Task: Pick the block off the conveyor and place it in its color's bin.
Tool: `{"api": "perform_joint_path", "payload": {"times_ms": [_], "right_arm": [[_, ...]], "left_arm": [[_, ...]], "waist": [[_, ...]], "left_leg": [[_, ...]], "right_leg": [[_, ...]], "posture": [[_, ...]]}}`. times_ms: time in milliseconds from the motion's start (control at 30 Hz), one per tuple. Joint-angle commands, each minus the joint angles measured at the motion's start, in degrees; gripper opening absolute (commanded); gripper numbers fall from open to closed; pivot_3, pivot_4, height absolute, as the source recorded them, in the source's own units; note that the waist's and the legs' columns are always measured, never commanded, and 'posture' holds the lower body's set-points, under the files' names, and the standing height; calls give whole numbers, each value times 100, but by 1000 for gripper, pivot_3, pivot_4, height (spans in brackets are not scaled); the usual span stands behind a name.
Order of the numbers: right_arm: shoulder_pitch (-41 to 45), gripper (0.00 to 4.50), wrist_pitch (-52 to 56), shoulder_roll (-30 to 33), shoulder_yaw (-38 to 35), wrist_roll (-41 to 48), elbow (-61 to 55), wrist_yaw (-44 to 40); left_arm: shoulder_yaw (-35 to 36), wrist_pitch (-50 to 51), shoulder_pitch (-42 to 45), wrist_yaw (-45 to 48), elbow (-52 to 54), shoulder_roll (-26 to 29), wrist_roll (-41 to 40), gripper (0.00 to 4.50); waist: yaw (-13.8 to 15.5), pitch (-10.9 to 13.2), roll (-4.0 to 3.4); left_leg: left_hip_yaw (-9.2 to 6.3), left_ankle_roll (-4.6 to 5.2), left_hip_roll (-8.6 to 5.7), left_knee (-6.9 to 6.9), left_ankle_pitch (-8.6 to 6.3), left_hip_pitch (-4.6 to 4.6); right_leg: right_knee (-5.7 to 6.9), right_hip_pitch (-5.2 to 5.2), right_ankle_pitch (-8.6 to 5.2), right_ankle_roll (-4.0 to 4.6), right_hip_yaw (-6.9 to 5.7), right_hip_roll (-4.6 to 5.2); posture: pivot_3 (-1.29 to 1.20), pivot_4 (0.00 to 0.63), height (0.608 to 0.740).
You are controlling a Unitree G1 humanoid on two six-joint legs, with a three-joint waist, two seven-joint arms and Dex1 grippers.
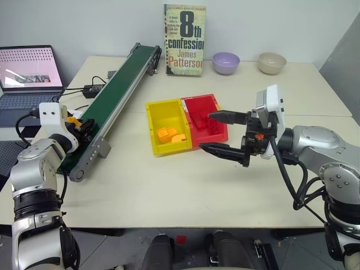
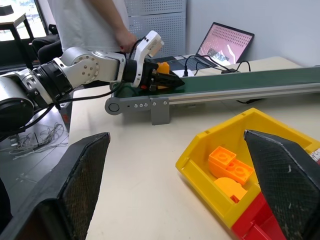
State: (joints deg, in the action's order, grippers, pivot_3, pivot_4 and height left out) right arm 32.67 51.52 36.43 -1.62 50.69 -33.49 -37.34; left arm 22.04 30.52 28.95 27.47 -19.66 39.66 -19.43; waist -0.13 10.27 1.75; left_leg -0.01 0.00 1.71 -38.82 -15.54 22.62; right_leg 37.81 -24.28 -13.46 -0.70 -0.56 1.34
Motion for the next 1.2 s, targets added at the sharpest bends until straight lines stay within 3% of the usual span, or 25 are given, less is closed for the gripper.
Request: {"api": "perform_joint_path", "payload": {"times_ms": [33,300,500,833,900,1200], "right_arm": [[-69,4500,-128,156,-233,-148,-236,188],[-426,4500,-168,269,-272,-672,-572,848],[-313,4500,423,286,37,-1307,-878,1842],[-587,4500,920,158,-37,-1209,-1436,2177],[-598,4500,991,122,-95,-1187,-1483,2246],[-535,4500,1086,75,-147,-1149,-1456,2245]], "left_arm": [[-272,41,420,375,526,72,-150,1504],[-1201,-46,1617,1081,-95,-214,31,1504],[-2392,-924,2772,2272,-1394,-1114,539,1504],[-2778,-2280,3475,3059,-3314,-1436,1202,1504],[-2688,-2378,3567,3084,-3501,-1457,1209,2208],[-2459,-2510,3799,3156,-3727,-1413,1198,3929]], "waist": [[18,0,0],[38,0,1],[31,0,2],[-66,1,1],[-51,1,1],[-19,1,1]], "left_leg": [[0,0,-2,0,0,1],[10,0,-15,-1,0,11],[19,0,-15,-2,0,19],[24,5,-17,4,-2,29],[19,5,-14,6,-2,32],[20,5,-14,3,-2,31]], "right_leg": [[-1,0,0,0,-1,0],[-11,-2,0,-1,-2,-11],[-12,-8,-1,-3,-9,-19],[-14,-22,-1,-3,-5,-38],[-13,-22,-3,-4,-11,-40],[-12,-22,-9,-16,-8,-33]], "posture": [[0,150,740],[0,150,740],[0,150,740],[0,150,740],[0,150,740],[0,150,740]]}}
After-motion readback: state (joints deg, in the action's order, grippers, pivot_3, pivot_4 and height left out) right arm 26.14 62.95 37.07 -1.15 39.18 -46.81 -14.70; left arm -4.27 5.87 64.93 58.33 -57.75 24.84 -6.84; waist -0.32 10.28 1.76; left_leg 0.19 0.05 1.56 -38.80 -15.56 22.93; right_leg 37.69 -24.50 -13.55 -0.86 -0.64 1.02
